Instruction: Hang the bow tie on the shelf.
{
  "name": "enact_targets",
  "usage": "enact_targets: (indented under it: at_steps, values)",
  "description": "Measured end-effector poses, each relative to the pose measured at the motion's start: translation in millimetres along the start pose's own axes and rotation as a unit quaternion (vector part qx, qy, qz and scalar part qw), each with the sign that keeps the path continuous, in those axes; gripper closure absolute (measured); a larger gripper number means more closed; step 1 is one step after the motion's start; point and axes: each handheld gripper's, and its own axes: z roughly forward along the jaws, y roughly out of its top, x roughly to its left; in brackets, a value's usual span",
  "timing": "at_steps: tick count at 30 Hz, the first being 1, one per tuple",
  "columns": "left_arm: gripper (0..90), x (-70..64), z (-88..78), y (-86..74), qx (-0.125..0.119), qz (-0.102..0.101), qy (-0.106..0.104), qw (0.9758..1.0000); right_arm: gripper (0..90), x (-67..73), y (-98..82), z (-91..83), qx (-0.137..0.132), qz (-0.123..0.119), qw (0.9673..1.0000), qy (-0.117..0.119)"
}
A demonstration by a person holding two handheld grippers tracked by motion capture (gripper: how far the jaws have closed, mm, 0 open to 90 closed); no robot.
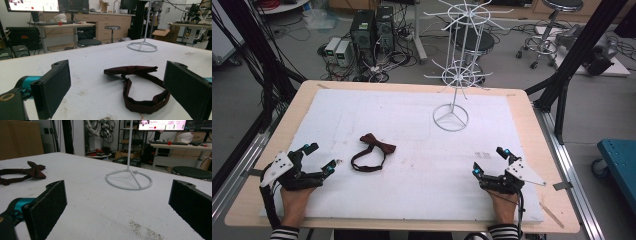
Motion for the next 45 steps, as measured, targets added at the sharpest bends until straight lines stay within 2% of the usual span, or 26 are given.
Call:
enact_targets:
  at_steps: [9, 10, 14, 19, 23, 29, 34, 36, 41, 45]
  values:
    - [8.1, 1.5, 0.1, 0.1, -0.001, -0.009, 0.001, 1.0000, 0.9, 1.3, -0.1, -0.3, -0.001, 0.001, 1.0000, -0.002]
    - [8.1, 1.6, 0.0, 0.1, -0.002, -0.011, 0.001, 0.9999, 0.9, 0.9, -0.1, -0.2, -0.003, -0.009, 0.9999, -0.004]
    - [8.1, 1.5, -0.2, 0.3, 0.001, -0.006, 0.000, 1.0000, 0.9, 0.9, -0.2, -0.4, -0.003, -0.002, 1.0000, -0.004]
    - [7.6, 5.8, -0.9, 1.0, -0.003, -0.029, 0.001, 0.9996, 0.9, 1.0, -0.1, -0.4, -0.003, -0.003, 1.0000, -0.005]
    - [7.5, 7.3, -2.5, 4.0, -0.007, -0.026, 0.001, 0.9996, 0.9, 0.7, -0.3, -0.5, -0.004, -0.003, 1.0000, -0.004]
    - [7.5, 9.9, 1.6, 19.9, 0.017, -0.018, -0.015, 0.9996, 0.9, 0.9, -0.2, -0.5, -0.004, -0.003, 1.0000, -0.005]
    - [7.5, 12.2, 9.0, 36.0, 0.043, -0.008, -0.033, 0.9985, 0.9, 1.1, -0.2, -0.5, -0.004, -0.003, 1.0000, -0.005]
    - [7.5, 13.4, 11.9, 41.1, 0.054, 0.000, -0.038, 0.9978, 0.9, 1.4, -0.3, -0.7, -0.003, -0.002, 1.0000, -0.005]
    - [7.5, 15.9, 22.0, 54.5, 0.072, 0.003, -0.056, 0.9958, 0.9, 1.2, -0.2, -0.5, -0.004, -0.003, 1.0000, -0.005]
    - [7.5, 18.2, 33.0, 66.4, 0.101, 0.025, -0.073, 0.9919, 1.0, 1.4, -0.3, -0.6, -0.003, -0.002, 1.0000, -0.004]
